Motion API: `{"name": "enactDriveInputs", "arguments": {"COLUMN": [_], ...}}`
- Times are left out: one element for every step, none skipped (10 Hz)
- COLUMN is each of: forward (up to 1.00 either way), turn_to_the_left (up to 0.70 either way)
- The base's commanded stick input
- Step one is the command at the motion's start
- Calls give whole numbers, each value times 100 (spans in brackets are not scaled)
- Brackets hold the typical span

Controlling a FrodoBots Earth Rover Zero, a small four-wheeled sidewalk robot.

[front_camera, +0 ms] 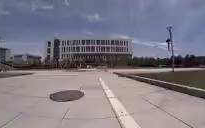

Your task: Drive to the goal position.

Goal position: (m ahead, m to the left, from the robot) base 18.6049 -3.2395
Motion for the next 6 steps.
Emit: {"name": "enactDriveInputs", "arguments": {"forward": [70,70,70,70,70,70], "turn_to_the_left": [0,0,0,0,0,0]}}
